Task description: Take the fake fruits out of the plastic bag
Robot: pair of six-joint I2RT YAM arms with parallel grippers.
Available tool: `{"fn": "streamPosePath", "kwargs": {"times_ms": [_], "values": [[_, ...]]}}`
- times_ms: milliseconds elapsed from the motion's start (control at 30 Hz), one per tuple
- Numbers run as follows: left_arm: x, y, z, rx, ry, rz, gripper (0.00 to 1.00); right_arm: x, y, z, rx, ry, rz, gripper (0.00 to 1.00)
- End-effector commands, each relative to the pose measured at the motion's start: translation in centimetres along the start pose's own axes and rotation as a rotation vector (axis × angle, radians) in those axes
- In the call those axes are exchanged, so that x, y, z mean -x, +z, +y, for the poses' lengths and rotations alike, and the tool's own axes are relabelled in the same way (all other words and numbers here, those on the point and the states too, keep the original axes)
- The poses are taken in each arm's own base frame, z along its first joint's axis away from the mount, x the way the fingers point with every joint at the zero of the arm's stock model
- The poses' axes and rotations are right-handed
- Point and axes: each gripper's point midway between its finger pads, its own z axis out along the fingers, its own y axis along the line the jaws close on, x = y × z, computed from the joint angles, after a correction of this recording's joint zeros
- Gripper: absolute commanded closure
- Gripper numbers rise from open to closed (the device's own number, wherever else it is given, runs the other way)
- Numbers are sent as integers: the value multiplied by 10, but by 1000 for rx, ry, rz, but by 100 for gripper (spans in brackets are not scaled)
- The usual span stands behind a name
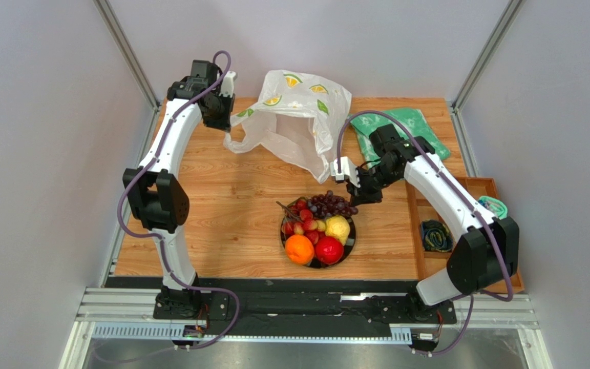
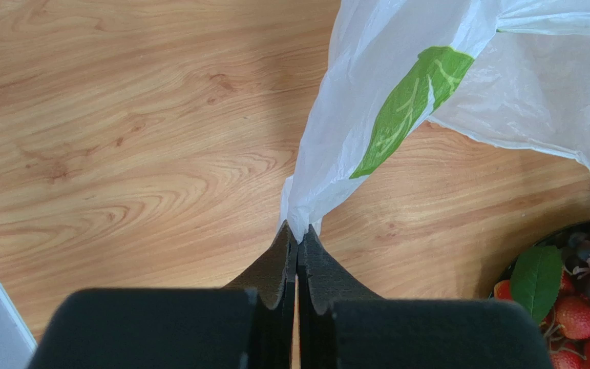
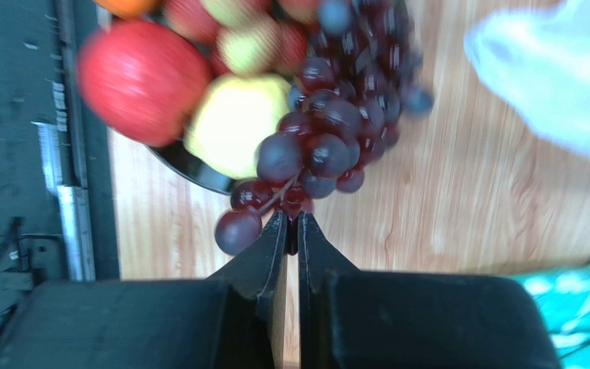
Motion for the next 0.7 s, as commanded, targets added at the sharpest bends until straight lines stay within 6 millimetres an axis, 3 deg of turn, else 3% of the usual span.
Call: {"fn": "streamPosePath", "kwargs": {"times_ms": [0,167,300,333,433,533,567,667], "values": [[22,-25,-8,-23,21,-90,100,43,-10,40,114,-25,-57,95],[20,-31,-10,-30,23,-93,100,66,-3,50,170,-54,-59,94],[16,-31,-11,-36,26,-88,100,66,9,57,219,-54,-35,86],[15,-33,-12,-38,24,-88,100,64,11,58,225,-49,-25,75],[14,-34,-14,-49,23,-85,100,63,16,55,216,-30,-20,54],[16,-36,-16,-58,22,-95,100,66,17,48,179,3,-26,42],[17,-36,-16,-59,22,-96,100,68,16,48,176,13,-27,19],[17,-36,-16,-59,22,-96,100,73,11,44,145,38,-37,13]]}}
